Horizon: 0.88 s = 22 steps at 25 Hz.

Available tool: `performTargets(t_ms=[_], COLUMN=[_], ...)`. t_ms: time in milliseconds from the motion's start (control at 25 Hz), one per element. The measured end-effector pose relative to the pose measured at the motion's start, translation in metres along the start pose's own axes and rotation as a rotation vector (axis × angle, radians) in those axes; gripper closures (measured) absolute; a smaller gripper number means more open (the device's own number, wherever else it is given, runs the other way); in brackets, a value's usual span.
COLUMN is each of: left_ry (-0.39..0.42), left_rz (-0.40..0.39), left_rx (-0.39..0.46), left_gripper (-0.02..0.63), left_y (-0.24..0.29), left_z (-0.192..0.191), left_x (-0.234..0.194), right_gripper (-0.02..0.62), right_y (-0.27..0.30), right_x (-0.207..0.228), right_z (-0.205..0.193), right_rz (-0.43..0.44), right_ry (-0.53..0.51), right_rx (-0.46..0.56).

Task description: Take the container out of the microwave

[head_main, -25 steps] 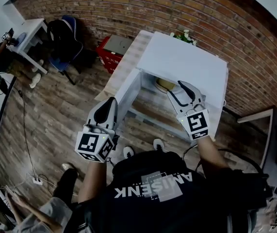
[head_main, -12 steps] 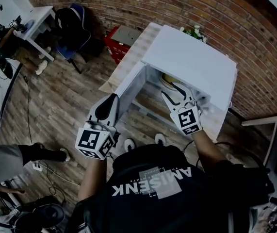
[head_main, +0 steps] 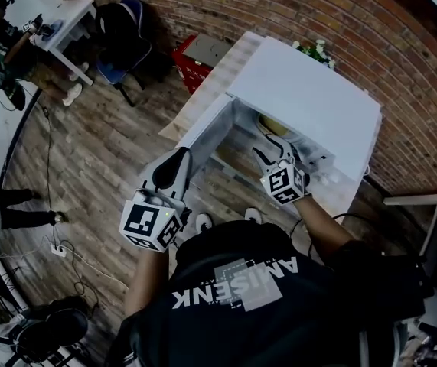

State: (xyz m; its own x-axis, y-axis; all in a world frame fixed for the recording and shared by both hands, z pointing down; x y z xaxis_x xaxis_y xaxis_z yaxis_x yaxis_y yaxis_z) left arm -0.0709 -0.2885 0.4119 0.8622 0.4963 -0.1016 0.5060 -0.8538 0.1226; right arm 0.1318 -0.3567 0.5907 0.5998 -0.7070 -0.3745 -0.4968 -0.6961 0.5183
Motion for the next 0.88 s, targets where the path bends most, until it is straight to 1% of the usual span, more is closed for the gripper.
performTargets(t_ms=[200, 360, 480, 680, 880], left_ry=[-0.002, -0.002, 0.004, 0.004, -0.001], left_rz=[0.013, 0.024, 0.039, 0.109, 0.135], left_rx=[-0.006, 0.010, 0.005, 0.012, 0.035], left_gripper=[0.591, 0.591, 0.591, 0.591, 0.591], left_y=[0.000, -0.002, -0.004, -0.010, -0.016], left_z=[0.000, 0.004, 0.003, 0.008, 0.014], left_x=[0.005, 0.007, 0.007, -0.004, -0.009], right_gripper=[0.370, 0.370, 0.370, 0.367, 0.367], right_y=[0.019, 0.033, 0.042, 0.056, 0.062], right_x=[0.007, 0.012, 0.016, 0.019, 0.027], right_z=[-0.025, -0.035, -0.043, -0.056, -0.069], right_rz=[-0.006, -0.033, -0.044, -0.056, -0.092], right_ry=[0.012, 0.006, 0.016, -0.026, -0.010], right_rx=[-0.066, -0.096, -0.123, -0.184, -0.226])
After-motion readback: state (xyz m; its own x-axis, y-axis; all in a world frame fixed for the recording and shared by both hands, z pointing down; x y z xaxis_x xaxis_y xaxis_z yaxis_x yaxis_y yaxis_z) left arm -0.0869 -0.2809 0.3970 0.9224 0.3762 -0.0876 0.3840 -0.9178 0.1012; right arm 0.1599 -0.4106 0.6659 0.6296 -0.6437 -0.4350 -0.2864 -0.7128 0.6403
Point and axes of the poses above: the fingertips, and each gripper's own axes: y forward along the fingers, x to its right, z out of its top, the point moved 3 cm from there along -y, backward along the fingers, and after that the axes turned 2 degrees about z, right-handed, at the moved point
